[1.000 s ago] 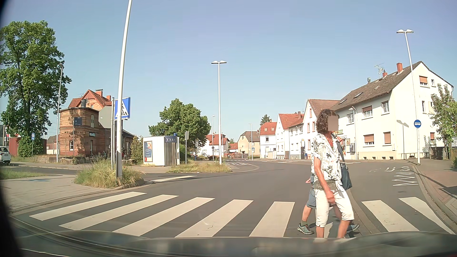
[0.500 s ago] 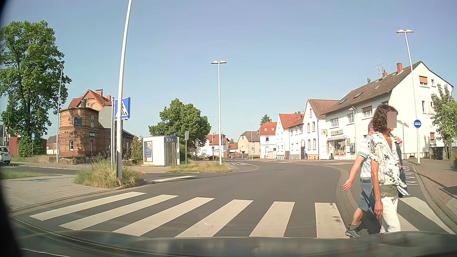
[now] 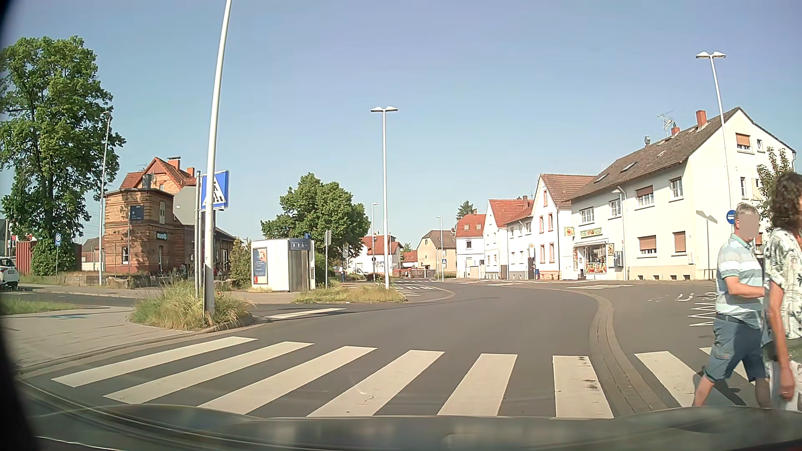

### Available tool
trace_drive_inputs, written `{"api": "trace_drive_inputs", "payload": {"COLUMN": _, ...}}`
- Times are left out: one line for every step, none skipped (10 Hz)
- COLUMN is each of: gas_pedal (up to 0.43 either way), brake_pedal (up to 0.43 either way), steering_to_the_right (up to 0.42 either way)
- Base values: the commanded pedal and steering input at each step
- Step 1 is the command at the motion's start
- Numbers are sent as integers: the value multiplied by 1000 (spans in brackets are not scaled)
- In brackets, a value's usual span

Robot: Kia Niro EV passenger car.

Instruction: Follow the waypoints while adhering to traffic rules and regulations

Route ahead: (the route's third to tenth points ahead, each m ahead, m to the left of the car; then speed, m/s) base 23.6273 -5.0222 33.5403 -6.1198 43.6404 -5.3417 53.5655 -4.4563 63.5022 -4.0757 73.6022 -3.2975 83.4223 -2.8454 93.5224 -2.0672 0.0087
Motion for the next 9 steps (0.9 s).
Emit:
{"api": "trace_drive_inputs", "payload": {"gas_pedal": 0, "brake_pedal": 152, "steering_to_the_right": 98}}
{"api": "trace_drive_inputs", "payload": {"gas_pedal": 0, "brake_pedal": 30, "steering_to_the_right": 98}}
{"api": "trace_drive_inputs", "payload": {"gas_pedal": 0, "brake_pedal": 24, "steering_to_the_right": 98}}
{"api": "trace_drive_inputs", "payload": {"gas_pedal": 0, "brake_pedal": 24, "steering_to_the_right": 98}}
{"api": "trace_drive_inputs", "payload": {"gas_pedal": 0, "brake_pedal": 24, "steering_to_the_right": 99}}
{"api": "trace_drive_inputs", "payload": {"gas_pedal": 0, "brake_pedal": 24, "steering_to_the_right": 99}}
{"api": "trace_drive_inputs", "payload": {"gas_pedal": 0, "brake_pedal": 24, "steering_to_the_right": 99}}
{"api": "trace_drive_inputs", "payload": {"gas_pedal": 87, "brake_pedal": 24, "steering_to_the_right": 99}}
{"api": "trace_drive_inputs", "payload": {"gas_pedal": 150, "brake_pedal": 24, "steering_to_the_right": 100}}
